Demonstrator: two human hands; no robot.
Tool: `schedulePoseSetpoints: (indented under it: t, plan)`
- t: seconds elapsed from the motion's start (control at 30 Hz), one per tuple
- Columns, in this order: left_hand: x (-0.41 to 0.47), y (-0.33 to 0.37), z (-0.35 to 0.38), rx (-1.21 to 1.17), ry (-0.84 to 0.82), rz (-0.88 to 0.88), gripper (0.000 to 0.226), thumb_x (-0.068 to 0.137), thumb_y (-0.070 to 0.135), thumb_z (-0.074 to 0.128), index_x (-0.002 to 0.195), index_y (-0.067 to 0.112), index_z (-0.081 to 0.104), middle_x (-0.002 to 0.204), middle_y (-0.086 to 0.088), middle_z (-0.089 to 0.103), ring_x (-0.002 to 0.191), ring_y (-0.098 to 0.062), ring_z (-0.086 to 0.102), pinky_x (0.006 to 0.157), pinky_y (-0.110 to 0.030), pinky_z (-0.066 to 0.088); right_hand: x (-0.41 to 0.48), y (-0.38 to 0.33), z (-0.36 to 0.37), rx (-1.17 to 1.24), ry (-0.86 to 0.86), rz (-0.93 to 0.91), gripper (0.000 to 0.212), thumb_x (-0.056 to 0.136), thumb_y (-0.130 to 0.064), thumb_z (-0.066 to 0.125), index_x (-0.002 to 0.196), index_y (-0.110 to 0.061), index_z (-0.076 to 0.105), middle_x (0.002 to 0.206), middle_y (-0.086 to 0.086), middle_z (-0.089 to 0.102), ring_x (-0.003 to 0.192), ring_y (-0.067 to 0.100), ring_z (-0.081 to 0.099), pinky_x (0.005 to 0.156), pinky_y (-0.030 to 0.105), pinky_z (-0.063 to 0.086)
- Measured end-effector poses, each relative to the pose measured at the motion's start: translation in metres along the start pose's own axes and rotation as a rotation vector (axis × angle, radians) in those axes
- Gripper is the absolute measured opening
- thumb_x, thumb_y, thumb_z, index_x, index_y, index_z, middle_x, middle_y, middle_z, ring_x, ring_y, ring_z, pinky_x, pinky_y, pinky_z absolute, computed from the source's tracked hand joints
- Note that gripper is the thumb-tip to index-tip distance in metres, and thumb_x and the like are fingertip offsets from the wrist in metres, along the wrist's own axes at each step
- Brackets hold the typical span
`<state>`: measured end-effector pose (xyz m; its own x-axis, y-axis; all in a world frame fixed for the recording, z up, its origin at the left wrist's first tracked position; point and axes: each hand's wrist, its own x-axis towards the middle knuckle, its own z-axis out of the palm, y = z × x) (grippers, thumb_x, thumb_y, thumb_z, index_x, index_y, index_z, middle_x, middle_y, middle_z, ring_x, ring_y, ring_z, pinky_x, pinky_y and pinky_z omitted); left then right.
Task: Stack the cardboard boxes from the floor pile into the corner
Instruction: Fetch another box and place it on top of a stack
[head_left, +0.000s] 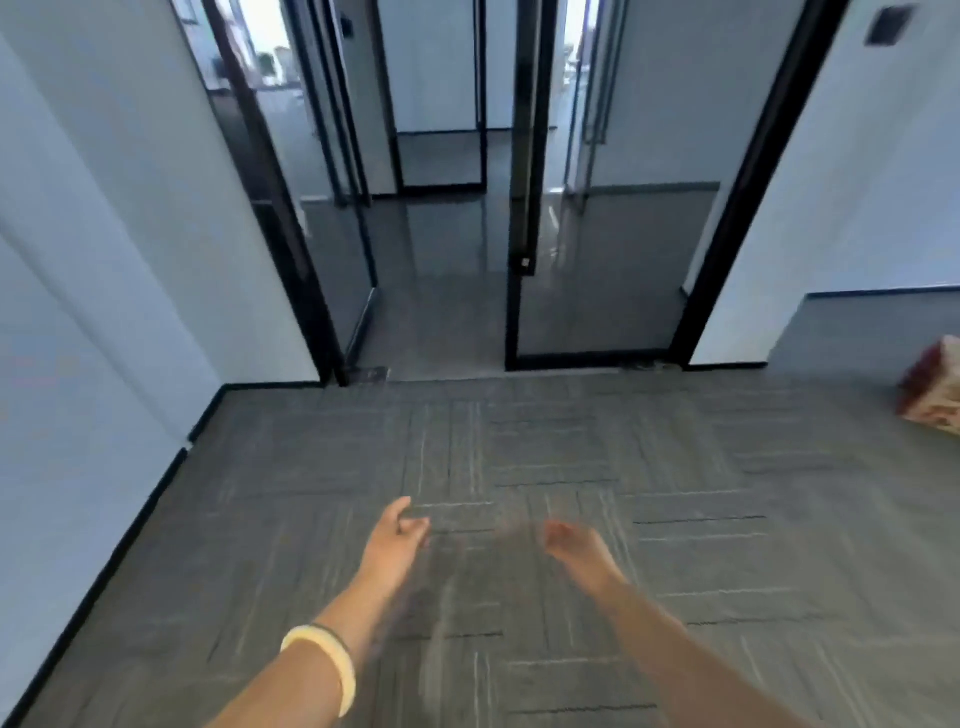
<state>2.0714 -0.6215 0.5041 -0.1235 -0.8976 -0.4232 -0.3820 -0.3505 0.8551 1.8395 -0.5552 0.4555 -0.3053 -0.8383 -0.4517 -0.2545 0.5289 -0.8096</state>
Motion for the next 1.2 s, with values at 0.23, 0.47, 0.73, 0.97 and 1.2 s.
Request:
schedulePoseSetpoints:
  t: [0.23, 0.47, 0.73, 0.97, 1.2]
  plan:
    - [0.041, 0.157, 0.251, 0.075, -0.316, 0.202, 0.049, 0.095, 0.019, 0.050, 0.141, 0.015, 0.033, 0.097, 0.005, 0.058, 0.092, -0.017, 0.061, 0.091, -0.034, 0.046, 0.020, 0.047, -0.264, 0.139, 0.382, 0.082, 0.013, 0.088, -0.001, 0.059, 0.080, -0.012, 0.060, 0.076, 0.002, 0.060, 0.069, 0.012, 0.054, 0.057, 0.016, 0.040]
    - [0.079, 0.263, 0.440, 0.139, -0.533, 0.276, 0.046, 0.095, 0.015, 0.050, 0.139, 0.014, 0.036, 0.099, 0.000, 0.055, 0.088, -0.016, 0.056, 0.069, -0.023, 0.045, 0.058, 0.093, -0.427, 0.318, 0.623, 0.107, 0.011, 0.087, -0.013, 0.063, 0.095, -0.020, 0.059, 0.095, 0.002, 0.062, 0.088, 0.019, 0.057, 0.071, 0.023, 0.041]
    - [0.157, 0.384, 0.629, 0.198, -0.766, 0.428, 0.044, 0.095, 0.013, 0.050, 0.137, 0.012, 0.038, 0.089, 0.007, 0.052, 0.091, -0.018, 0.055, 0.079, -0.031, 0.046, 0.125, 0.112, -0.596, 0.461, 0.864, 0.120, 0.018, 0.091, -0.017, 0.058, 0.109, -0.017, 0.056, 0.100, -0.001, 0.062, 0.086, 0.015, 0.059, 0.066, 0.021, 0.046]
    - [0.208, 0.469, 0.789, 0.312, -0.925, 0.463, 0.045, 0.094, 0.014, 0.050, 0.138, 0.013, 0.038, 0.091, 0.004, 0.053, 0.091, -0.017, 0.056, 0.081, -0.032, 0.048, 0.171, 0.156, -0.713, 0.626, 1.011, 0.206, 0.023, 0.090, -0.017, 0.060, 0.113, -0.016, 0.056, 0.098, 0.004, 0.064, 0.086, 0.018, 0.062, 0.065, 0.023, 0.046]
    - [0.231, 0.508, 0.988, 0.410, -1.052, 0.451, 0.046, 0.095, 0.018, 0.050, 0.139, 0.017, 0.037, 0.103, 0.003, 0.055, 0.100, -0.016, 0.057, 0.083, -0.030, 0.048, 0.205, 0.248, -0.865, 0.705, 1.119, 0.293, 0.023, 0.092, -0.016, 0.058, 0.114, -0.014, 0.054, 0.098, 0.005, 0.065, 0.087, 0.018, 0.063, 0.069, 0.026, 0.047]
